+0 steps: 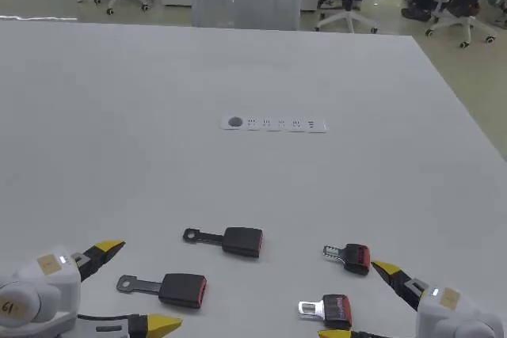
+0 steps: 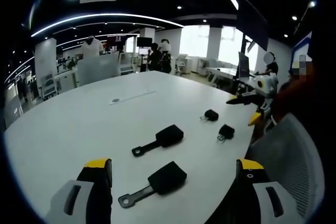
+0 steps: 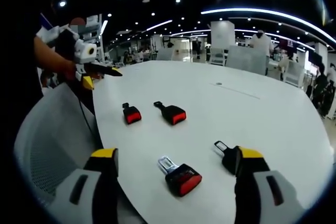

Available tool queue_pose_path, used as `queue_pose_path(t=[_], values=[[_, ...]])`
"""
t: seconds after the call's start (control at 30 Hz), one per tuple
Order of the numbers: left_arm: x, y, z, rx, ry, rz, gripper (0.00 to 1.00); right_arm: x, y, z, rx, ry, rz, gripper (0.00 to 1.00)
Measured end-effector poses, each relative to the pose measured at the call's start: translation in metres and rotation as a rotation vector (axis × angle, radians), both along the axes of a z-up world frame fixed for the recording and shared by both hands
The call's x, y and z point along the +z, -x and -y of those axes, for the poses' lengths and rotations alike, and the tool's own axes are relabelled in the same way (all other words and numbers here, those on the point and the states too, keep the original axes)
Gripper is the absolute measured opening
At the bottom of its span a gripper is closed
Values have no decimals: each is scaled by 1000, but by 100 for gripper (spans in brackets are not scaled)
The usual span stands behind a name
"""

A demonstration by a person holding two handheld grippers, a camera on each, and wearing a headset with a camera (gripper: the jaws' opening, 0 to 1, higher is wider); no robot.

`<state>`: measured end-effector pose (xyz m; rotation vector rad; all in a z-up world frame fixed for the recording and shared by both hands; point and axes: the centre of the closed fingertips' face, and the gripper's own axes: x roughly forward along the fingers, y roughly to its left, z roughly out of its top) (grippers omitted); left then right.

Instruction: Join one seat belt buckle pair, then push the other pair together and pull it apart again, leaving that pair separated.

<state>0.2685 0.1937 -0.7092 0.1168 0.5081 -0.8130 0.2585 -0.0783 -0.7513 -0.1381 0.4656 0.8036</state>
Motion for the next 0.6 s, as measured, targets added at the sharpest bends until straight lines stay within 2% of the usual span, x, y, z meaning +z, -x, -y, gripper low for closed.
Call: queue_pose_path(t=[0.3, 0.6], values=[[-3, 1, 3, -10, -13, -8, 100, 0, -2, -4, -4, -10, 0, 94], [-5, 2, 4, -27, -28, -9, 100, -4, 0, -5, 6, 2, -10, 94]])
